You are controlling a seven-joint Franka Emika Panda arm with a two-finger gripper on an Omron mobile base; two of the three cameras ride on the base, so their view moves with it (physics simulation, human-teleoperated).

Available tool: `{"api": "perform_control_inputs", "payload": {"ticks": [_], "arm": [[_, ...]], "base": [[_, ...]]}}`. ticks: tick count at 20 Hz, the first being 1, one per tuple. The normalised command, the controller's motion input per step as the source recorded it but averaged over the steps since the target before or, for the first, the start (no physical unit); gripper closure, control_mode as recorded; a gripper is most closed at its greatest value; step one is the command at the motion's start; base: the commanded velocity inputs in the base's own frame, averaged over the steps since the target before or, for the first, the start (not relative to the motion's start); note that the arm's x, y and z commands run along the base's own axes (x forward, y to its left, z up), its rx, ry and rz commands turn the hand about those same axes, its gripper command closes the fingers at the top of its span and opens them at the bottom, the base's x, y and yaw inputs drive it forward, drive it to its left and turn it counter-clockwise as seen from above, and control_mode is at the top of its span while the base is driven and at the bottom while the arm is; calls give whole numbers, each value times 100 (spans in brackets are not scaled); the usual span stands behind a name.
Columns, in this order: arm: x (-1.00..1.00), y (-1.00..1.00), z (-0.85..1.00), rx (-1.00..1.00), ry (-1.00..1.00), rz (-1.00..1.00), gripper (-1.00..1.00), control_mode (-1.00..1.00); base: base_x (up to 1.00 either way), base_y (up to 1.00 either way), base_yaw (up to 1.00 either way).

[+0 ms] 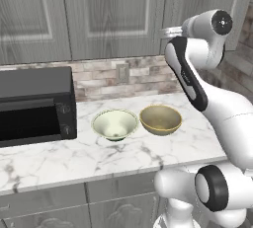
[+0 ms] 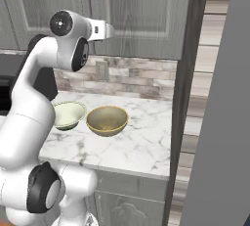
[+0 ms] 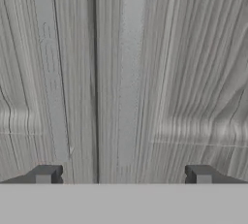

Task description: Open the cabinet. Pick the bowls from the counter and place them in the cabinet. Then close the cabinet.

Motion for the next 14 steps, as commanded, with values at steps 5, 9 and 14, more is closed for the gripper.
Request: {"api": "perform_control_inputs", "payload": {"ticks": [5, 9, 14], "arm": [[58, -2, -11, 0, -2, 2, -100, -100], [66, 0, -15, 0, -3, 4, -100, -100], [71, 0, -17, 0, -4, 4, -100, -100]], "base": [[0, 0, 0], [0, 0, 0], [0, 0, 0]]}}
